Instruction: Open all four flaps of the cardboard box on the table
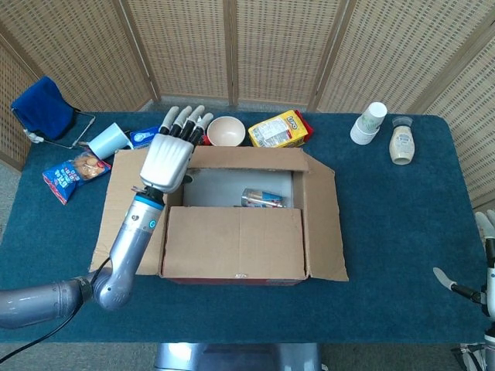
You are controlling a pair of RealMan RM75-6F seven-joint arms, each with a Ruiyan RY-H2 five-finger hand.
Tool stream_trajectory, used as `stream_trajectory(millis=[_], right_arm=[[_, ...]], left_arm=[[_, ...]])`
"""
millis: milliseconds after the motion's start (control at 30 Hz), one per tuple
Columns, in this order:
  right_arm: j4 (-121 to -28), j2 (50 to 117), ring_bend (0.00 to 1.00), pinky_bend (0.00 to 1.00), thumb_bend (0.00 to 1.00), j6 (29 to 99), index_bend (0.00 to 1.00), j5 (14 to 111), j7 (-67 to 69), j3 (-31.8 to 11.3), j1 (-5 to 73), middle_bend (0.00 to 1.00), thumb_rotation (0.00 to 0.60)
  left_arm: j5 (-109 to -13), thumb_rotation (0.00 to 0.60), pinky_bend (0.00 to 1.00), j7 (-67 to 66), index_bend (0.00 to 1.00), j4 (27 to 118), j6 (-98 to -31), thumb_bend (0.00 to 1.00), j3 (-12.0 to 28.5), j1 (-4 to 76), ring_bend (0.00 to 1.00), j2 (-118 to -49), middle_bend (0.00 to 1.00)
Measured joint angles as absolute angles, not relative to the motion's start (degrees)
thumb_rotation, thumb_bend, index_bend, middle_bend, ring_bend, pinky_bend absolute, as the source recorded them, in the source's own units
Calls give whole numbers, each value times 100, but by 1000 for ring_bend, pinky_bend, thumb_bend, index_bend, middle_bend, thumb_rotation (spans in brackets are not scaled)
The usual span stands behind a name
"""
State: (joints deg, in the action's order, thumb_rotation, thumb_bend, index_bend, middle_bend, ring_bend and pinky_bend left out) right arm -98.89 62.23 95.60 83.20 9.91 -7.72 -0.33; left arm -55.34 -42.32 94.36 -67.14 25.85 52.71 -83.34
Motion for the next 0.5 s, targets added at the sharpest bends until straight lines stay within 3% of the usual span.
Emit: stream_trajectory(millis=[500], right_arm=[[-9917, 6239, 0, 0, 0, 9444, 11, 8348, 817, -783, -23, 0, 600]], left_arm=[[-4985, 600, 0, -4270, 21, 7685, -5940, 135, 3016, 6315, 0, -8225, 0]])
